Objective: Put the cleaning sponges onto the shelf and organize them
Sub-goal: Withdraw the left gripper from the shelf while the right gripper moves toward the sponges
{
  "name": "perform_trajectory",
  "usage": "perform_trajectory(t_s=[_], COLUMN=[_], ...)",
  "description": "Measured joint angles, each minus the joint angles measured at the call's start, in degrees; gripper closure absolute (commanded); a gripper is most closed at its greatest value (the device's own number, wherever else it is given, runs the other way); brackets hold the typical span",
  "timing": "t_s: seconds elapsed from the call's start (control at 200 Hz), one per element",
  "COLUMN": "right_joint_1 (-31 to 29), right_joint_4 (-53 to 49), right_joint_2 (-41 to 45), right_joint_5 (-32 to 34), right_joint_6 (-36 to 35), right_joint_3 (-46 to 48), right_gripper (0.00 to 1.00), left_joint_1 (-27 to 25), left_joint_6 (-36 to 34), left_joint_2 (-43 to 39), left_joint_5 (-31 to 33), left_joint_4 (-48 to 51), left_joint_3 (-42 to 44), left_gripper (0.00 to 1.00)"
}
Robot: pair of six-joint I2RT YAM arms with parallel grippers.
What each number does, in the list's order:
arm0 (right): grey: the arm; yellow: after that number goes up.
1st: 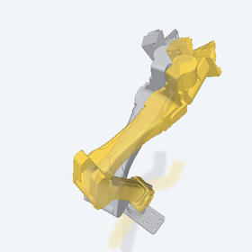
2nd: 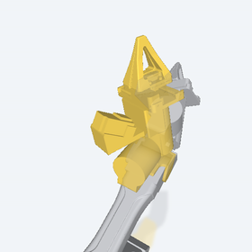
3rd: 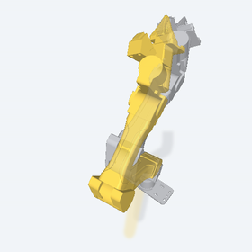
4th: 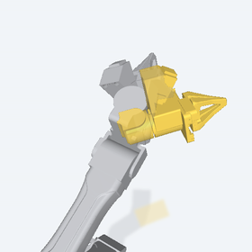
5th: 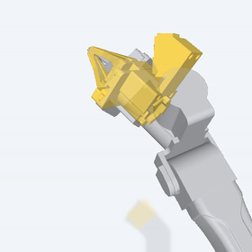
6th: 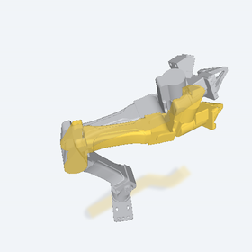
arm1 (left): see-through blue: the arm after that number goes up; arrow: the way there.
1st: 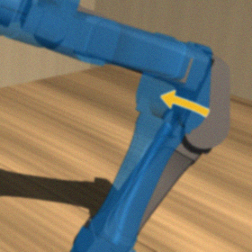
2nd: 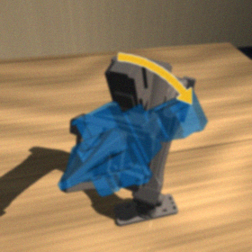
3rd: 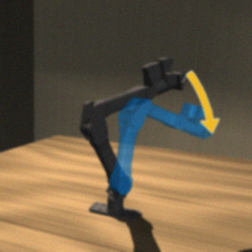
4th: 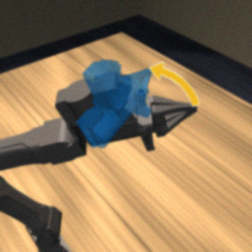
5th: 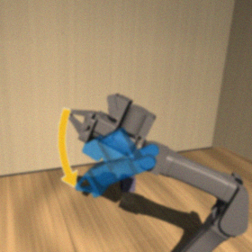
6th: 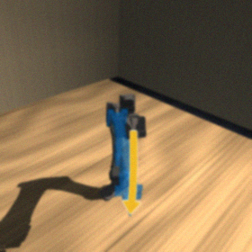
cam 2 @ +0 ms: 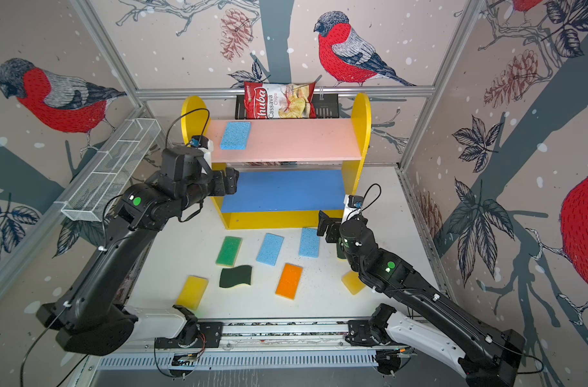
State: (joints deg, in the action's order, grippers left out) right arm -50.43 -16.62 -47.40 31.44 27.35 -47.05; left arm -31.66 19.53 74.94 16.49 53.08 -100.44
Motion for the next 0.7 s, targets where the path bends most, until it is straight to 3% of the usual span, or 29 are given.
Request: perform_trajectory(t_s=[0.7], right_joint_1=[-17.77], right_joint_4=[-10.47], right_joint_2=[-4.83], right_joint_5=[9.53], right_joint_6=[22.29], right_joint_3=[4.46], right_gripper=[0.01], left_joint_1=[0.0], left_joint_6=[7.52], left_joint_2=[-24.39], left_joint_5=[-4.66], left_joint_4=[-6.19], left_joint_3=[43.71], left_gripper=[0.13])
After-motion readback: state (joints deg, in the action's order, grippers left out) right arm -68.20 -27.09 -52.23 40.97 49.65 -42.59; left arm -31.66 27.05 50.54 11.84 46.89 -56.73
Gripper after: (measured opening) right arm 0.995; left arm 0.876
